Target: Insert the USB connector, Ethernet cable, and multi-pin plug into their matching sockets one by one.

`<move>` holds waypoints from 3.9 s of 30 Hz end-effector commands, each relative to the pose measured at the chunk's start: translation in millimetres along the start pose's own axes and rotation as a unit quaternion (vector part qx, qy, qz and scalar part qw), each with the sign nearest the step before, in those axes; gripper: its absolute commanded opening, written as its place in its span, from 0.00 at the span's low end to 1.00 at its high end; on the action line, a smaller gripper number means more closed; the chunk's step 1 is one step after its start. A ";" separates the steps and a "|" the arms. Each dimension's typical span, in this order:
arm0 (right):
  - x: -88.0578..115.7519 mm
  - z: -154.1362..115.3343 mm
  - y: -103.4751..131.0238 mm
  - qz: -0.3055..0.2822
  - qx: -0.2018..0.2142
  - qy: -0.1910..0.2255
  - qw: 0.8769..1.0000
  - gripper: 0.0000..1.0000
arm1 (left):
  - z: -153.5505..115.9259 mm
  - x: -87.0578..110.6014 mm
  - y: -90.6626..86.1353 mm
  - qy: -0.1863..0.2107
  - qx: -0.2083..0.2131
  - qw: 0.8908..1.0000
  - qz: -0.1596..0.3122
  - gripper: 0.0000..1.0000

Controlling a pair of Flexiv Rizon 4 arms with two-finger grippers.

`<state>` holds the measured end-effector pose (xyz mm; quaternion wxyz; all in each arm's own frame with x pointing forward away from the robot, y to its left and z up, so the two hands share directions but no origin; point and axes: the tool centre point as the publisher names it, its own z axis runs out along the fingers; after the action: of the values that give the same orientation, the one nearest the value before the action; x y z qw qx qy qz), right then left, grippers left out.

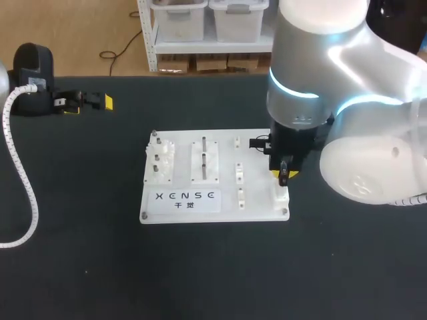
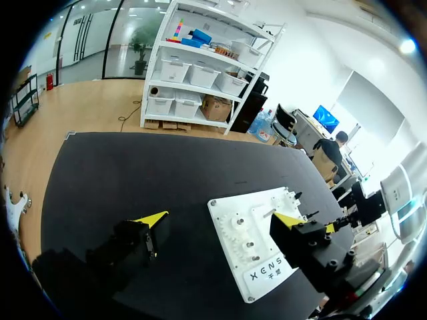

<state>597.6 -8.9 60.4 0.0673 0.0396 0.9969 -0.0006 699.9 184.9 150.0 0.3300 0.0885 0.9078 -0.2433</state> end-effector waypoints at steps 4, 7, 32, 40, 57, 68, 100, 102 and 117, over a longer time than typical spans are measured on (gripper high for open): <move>3.5 15.0 5.2 -0.007 0.013 -0.007 1.000 0.00 | 0.0 0.0 0.0 0.000 0.000 1.000 0.000 1.00; 6.0 16.5 6.6 -0.014 0.019 -0.013 1.000 0.00 | 0.0 0.0 0.0 0.000 0.000 1.000 0.000 1.00; 22.9 18.6 0.2 -0.016 0.045 -0.066 0.997 0.00 | 0.0 0.0 0.0 0.000 0.000 1.000 0.000 1.00; 18.7 15.9 0.2 -0.018 0.033 -0.060 0.997 0.00 | 0.0 0.0 0.0 0.000 0.000 1.000 0.000 1.00; 5.7 13.5 0.3 -0.004 0.030 -0.043 0.999 0.00 | 0.0 0.0 0.0 0.000 0.000 1.000 0.000 1.00; 4.1 22.8 -1.8 0.011 0.035 -0.017 0.999 0.00 | 0.0 0.0 0.0 0.000 0.000 1.000 0.000 1.00; -1.2 8.1 0.6 0.006 0.030 -0.029 0.999 0.00 | 0.0 0.0 0.0 0.000 0.000 1.000 0.000 1.00; -1.3 8.2 0.5 0.006 0.030 -0.029 0.999 0.00 | 0.0 0.0 0.0 0.000 0.000 1.000 0.000 1.00; 5.6 7.9 0.9 -0.002 0.026 -0.026 0.999 0.00 | 0.0 0.0 0.0 0.000 0.000 1.000 0.000 1.00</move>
<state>596.2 -7.0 55.1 0.0904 0.0394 0.9947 -0.0294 699.9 185.0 150.0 0.3300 0.0885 0.9078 -0.2433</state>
